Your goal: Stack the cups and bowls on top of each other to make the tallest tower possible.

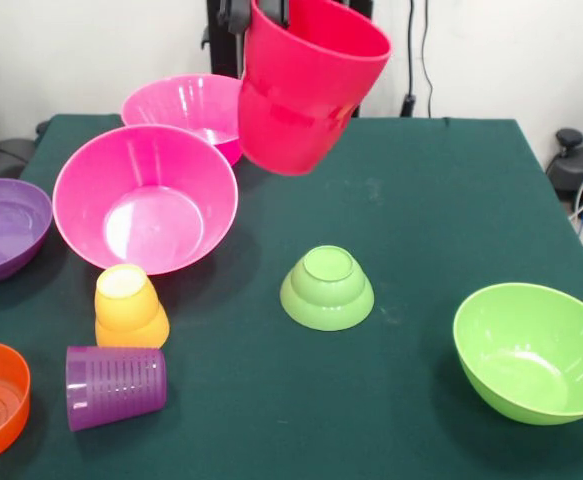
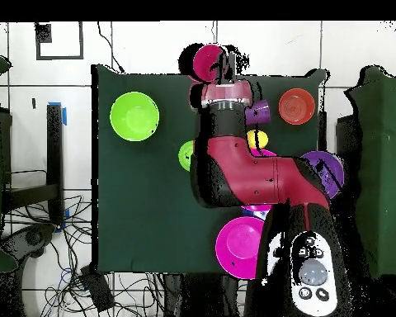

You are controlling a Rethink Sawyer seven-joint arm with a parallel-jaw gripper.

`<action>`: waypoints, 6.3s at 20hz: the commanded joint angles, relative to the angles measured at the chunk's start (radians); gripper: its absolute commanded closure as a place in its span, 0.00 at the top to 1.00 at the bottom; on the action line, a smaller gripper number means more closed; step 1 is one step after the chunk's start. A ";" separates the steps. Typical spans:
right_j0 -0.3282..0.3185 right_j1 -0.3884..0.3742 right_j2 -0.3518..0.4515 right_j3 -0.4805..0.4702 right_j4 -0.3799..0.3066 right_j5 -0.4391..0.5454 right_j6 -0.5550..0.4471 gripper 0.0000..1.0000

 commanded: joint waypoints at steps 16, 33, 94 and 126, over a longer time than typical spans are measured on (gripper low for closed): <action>-0.089 -0.008 0.148 0.150 -0.089 -0.023 0.296 0.00; -0.103 -0.033 0.172 0.156 -0.123 -0.045 0.380 0.00; -0.097 0.344 0.344 -0.473 -0.008 1.594 -0.062 1.00; -0.083 0.436 0.503 -0.671 0.059 1.648 -0.120 1.00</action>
